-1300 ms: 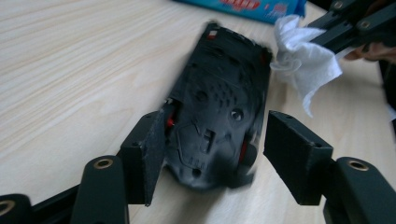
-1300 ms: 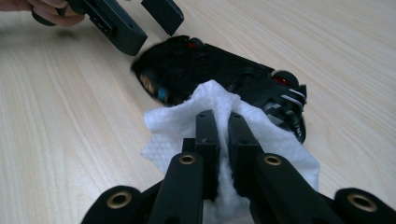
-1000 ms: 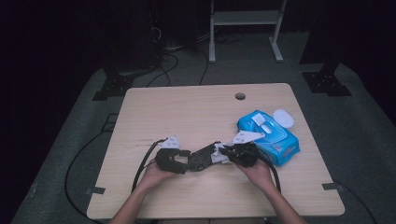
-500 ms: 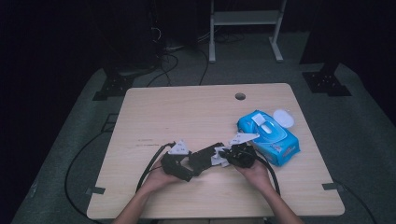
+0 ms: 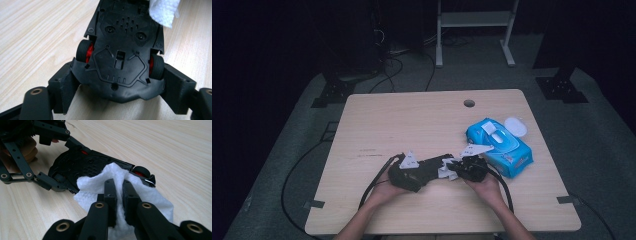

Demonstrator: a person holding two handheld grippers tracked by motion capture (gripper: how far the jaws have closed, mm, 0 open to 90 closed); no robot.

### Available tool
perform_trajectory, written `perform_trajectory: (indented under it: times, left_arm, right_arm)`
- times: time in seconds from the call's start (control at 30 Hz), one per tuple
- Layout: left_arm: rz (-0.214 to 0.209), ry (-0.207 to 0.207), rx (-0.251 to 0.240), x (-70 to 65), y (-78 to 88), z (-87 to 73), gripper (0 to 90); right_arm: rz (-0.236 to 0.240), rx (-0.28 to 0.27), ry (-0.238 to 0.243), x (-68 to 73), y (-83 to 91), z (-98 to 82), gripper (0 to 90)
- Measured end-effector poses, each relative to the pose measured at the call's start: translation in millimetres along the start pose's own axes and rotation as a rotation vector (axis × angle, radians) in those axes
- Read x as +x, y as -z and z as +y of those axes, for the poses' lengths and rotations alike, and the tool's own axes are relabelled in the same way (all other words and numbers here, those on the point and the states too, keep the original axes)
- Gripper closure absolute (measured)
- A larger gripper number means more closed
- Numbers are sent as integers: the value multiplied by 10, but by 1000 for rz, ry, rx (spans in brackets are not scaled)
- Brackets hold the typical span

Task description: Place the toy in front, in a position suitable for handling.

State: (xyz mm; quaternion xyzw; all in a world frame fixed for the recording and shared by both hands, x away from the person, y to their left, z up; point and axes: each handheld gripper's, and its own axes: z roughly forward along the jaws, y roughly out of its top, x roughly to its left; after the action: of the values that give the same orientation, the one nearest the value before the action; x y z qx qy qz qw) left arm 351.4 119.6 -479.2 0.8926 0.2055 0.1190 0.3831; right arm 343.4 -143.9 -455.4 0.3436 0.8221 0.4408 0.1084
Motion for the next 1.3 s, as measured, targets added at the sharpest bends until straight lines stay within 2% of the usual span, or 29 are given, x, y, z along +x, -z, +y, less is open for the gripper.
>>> perform_trajectory:
  times: [0.17,0.2,0.23,0.27,0.3,0.33,0.4,0.43,0.47,0.5,0.53,0.57,0.6,0.63,0.73,0.77,0.8,0.83,0.87,0.9,0.93,0.97,1.0,1.03,1.07,1.1,1.2,1.27,1.3]
  left_arm:
    - [-17,-22,11,-14,15,2,249]
    - [-30,-28,10,-30,12,5,250]
    - [-37,-31,8,-45,7,9,251]
    - [-43,-48,11,-77,3,24,251]
    - [-43,-48,11,-77,3,24,251]
    - [-41,-65,17,-88,10,28,252]
    - [-43,-64,16,-88,15,22,252]
    - [-54,-60,14,-81,22,10,254]
    - [-54,-60,14,-81,22,10,258]
    - [-56,-60,10,-86,30,1,259]
    - [-56,-60,10,-86,30,1,259]
    - [-57,-64,11,-83,32,1,259]
    - [-57,-64,11,-83,32,1,259]
    - [-55,-64,10,-85,31,1,259]
    - [-57,-67,12,-93,33,2,259]
    - [-61,-64,10,-105,29,4,259]
    - [-61,-64,10,-105,29,4,259]
    - [-63,-68,12,-104,30,5,259]
    - [-63,-68,12,-104,30,5,259]
    - [-63,-69,14,-102,37,0,259]
    - [-62,-71,13,-100,42,-5,259]
    - [-60,-71,14,-101,47,-8,259]
    - [-58,-73,13,-101,52,-12,259]
    - [-60,-70,13,-97,54,-14,259]
    - [-60,-70,13,-97,54,-14,259]
    - [-59,-78,12,-91,54,-12,259]
    - [-59,-77,12,-98,52,-12,259]
    - [-61,-73,10,-106,50,-12,260]
    - [-64,-77,11,-111,47,-8,260]
  right_arm:
    - [15,7,16,88,-25,24,837]
    - [37,1,26,140,-52,39,837]
    - [88,4,33,224,-116,62,837]
    - [108,10,48,291,-164,76,837]
    - [108,10,48,291,-164,76,837]
    - [124,10,128,476,-267,115,837]
    - [122,15,141,515,-279,132,837]
    - [96,28,173,511,-256,143,836]
    - [96,28,173,511,-256,143,836]
    - [17,29,195,417,-172,112,836]
    - [17,29,195,417,-172,112,836]
    - [-50,34,161,283,-62,75,836]
    - [-50,34,161,283,-62,75,836]
    - [-78,34,129,186,14,45,836]
    - [-62,31,124,186,25,26,836]
    - [-4,19,117,285,-34,26,836]
    - [-4,19,117,285,-34,26,836]
    - [58,13,148,443,-133,39,835]
    - [58,13,148,443,-133,39,835]
    - [66,19,177,514,-170,55,835]
    - [51,31,214,564,-190,81,835]
    - [47,37,222,556,-187,96,835]
    - [38,36,210,529,-175,98,835]
    - [-15,28,180,402,-118,79,835]
    - [-15,28,180,402,-118,79,835]
    - [-64,25,147,277,-42,54,835]
    - [-69,14,118,252,-9,21,835]
    - [-52,7,116,287,-28,21,835]
    - [-27,6,120,317,-51,23,835]
